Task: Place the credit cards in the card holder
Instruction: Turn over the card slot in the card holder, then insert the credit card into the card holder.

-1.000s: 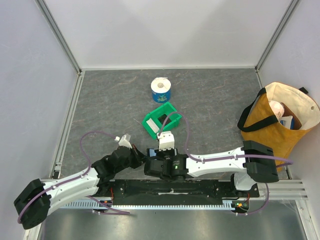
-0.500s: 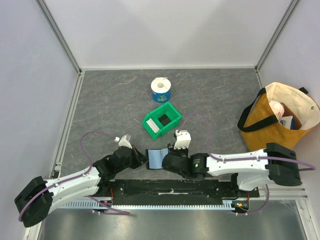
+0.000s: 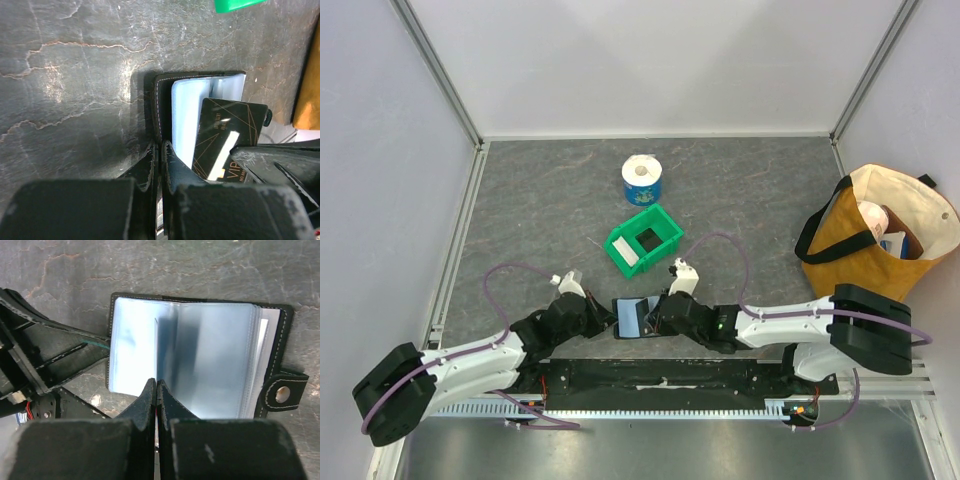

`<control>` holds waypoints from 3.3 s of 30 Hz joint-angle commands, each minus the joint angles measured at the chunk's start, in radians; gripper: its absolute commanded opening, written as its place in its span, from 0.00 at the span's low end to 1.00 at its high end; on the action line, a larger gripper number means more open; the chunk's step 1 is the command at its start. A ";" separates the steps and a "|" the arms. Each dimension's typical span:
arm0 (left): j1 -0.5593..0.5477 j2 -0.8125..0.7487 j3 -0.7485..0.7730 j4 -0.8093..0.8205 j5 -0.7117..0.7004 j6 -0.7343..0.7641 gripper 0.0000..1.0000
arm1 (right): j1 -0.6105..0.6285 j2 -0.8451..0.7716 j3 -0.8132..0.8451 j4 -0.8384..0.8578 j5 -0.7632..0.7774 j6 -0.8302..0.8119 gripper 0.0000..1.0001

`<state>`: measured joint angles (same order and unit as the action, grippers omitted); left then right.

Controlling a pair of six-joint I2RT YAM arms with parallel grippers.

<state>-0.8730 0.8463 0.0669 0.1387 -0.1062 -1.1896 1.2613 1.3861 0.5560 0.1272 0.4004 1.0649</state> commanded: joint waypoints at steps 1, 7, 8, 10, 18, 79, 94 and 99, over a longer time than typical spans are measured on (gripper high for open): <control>-0.003 0.007 -0.024 0.025 -0.024 -0.033 0.02 | -0.020 0.011 -0.056 0.117 -0.040 0.050 0.00; -0.003 0.014 -0.029 0.030 -0.024 -0.036 0.02 | -0.053 -0.032 -0.140 0.195 -0.058 0.079 0.00; -0.003 0.017 -0.029 0.032 -0.024 -0.036 0.02 | -0.059 -0.030 -0.146 0.204 -0.064 0.079 0.00; -0.003 0.025 -0.027 0.038 -0.023 -0.033 0.02 | -0.071 -0.025 -0.156 0.222 -0.080 0.078 0.00; -0.003 0.033 -0.027 0.036 -0.018 -0.025 0.02 | -0.129 -0.077 -0.195 0.246 -0.112 0.052 0.00; -0.003 0.013 -0.035 0.029 -0.023 -0.019 0.02 | -0.180 0.051 -0.157 0.178 -0.131 0.096 0.00; -0.003 0.016 -0.036 0.044 -0.023 -0.022 0.02 | -0.181 0.148 -0.163 0.301 -0.258 0.127 0.00; -0.003 0.019 -0.036 0.052 -0.026 -0.027 0.02 | -0.132 0.140 -0.147 0.282 -0.250 0.152 0.00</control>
<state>-0.8730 0.8574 0.0586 0.1699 -0.1158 -1.2007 1.0897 1.5009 0.4023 0.4828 0.1444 1.2118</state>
